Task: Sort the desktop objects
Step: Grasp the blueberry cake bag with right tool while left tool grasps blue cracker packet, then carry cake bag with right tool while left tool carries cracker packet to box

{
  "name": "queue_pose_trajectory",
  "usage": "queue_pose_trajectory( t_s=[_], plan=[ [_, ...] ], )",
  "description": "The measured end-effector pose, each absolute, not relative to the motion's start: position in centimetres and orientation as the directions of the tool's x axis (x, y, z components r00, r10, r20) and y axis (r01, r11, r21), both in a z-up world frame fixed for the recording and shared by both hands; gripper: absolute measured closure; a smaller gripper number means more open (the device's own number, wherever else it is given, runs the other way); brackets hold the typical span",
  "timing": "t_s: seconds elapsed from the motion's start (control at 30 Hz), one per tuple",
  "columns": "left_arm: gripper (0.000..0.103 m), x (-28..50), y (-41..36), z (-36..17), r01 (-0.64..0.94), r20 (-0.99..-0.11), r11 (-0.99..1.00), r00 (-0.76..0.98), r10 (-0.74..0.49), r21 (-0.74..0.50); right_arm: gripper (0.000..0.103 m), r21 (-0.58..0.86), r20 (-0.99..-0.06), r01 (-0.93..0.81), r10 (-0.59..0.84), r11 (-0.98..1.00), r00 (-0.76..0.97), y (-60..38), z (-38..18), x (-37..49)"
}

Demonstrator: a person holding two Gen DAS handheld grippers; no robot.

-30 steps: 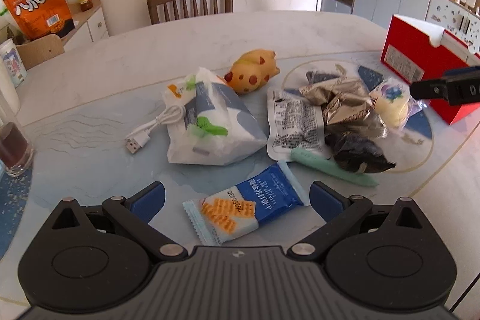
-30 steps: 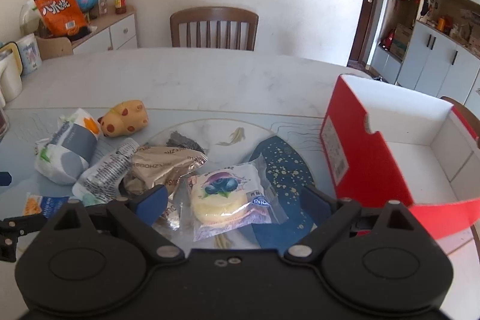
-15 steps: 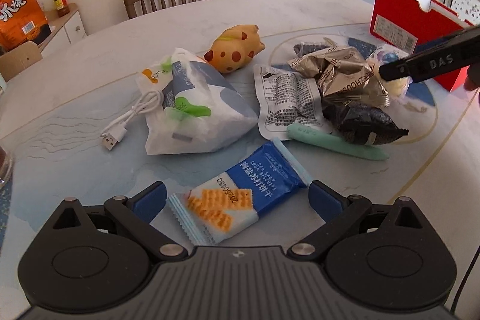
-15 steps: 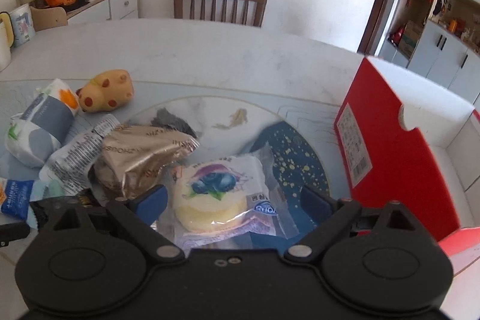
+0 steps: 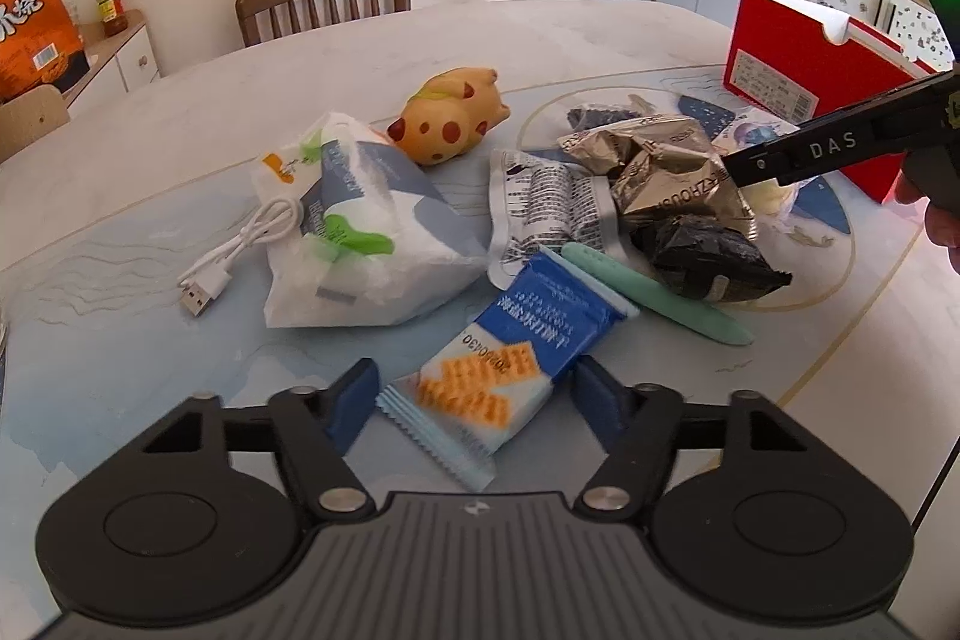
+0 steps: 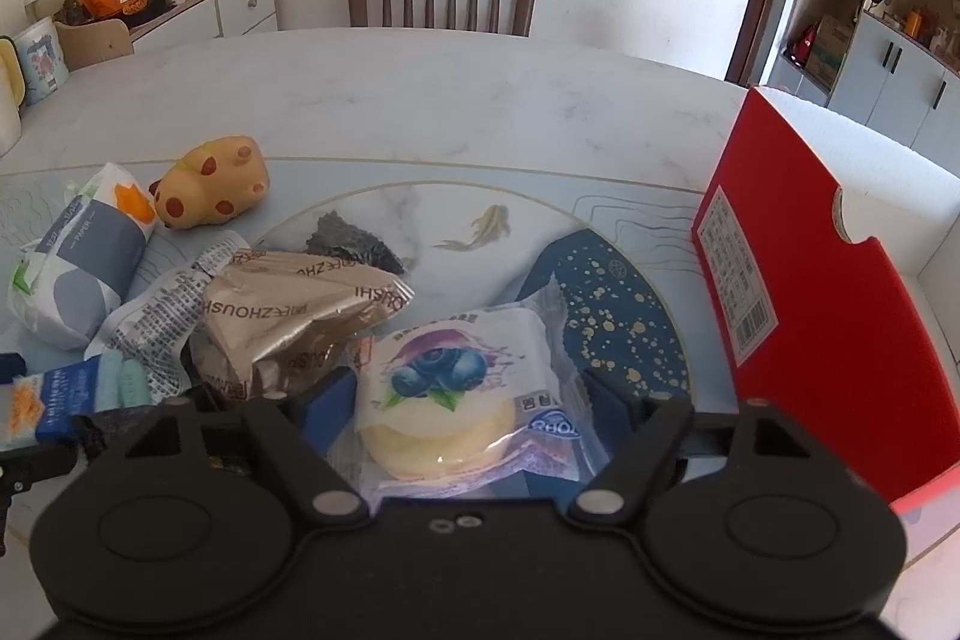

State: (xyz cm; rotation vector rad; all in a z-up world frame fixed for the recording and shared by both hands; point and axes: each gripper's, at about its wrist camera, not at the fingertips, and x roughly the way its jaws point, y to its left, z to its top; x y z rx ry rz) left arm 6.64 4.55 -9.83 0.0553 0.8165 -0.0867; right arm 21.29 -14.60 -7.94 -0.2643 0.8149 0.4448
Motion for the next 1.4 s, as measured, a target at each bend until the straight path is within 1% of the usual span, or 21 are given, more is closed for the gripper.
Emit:
queue_pose_trajectory(
  t_s=[0.1, 0.13, 0.2, 0.27, 0.33, 0.67, 1.07, 1.4],
  plan=[
    [0.044, 6.6, 4.3, -9.7, 0.107, -0.728, 0.994, 0.683, -0.058, 0.021, 0.029, -0.052, -0.749, -0.473, 0.279, 0.879, 0.601, -14.7, -7.8, 21.2],
    [0.049, 6.5, 4.3, -9.6, 0.113, -0.727, 0.993, 0.684, -0.061, 0.023, 0.030, -0.051, -0.748, -0.472, 0.279, 0.880, 0.602, -14.7, -7.7, 21.1],
    [0.049, 6.4, 3.9, -9.5, 0.109, -0.723, 0.993, 0.690, -0.038, 0.052, 0.031, -0.051, -0.746, -0.464, 0.276, 0.884, 0.607, -14.9, -7.5, 20.9],
    [0.050, 6.3, 3.9, -9.3, 0.112, -0.721, 0.993, 0.691, -0.044, 0.047, 0.032, -0.049, -0.740, -0.456, 0.275, 0.888, 0.614, -15.0, -7.2, 20.7],
    [0.051, 6.1, 3.9, -9.0, 0.100, -0.715, 0.994, 0.698, -0.034, 0.050, 0.034, -0.048, -0.737, -0.449, 0.272, 0.892, 0.619, -15.2, -6.9, 20.4],
    [0.051, 4.5, 4.2, -7.8, 0.094, -0.695, 0.995, 0.718, -0.051, 0.024, 0.040, -0.033, -0.712, -0.409, 0.266, 0.912, 0.650, -16.4, -5.2, 18.3],
    [0.051, 2.0, 4.6, -4.7, 0.100, -0.660, 0.995, 0.746, -0.093, -0.026, 0.040, -0.014, -0.668, -0.359, 0.258, 0.933, 0.698, -17.6, -1.6, 13.8],
    [0.051, 2.4, 0.9, -1.2, 0.141, -0.619, 0.989, 0.774, -0.135, -0.039, 0.040, 0.021, -0.616, -0.359, 0.295, 0.933, 0.730, -20.7, 1.7, 11.9]
  ],
)
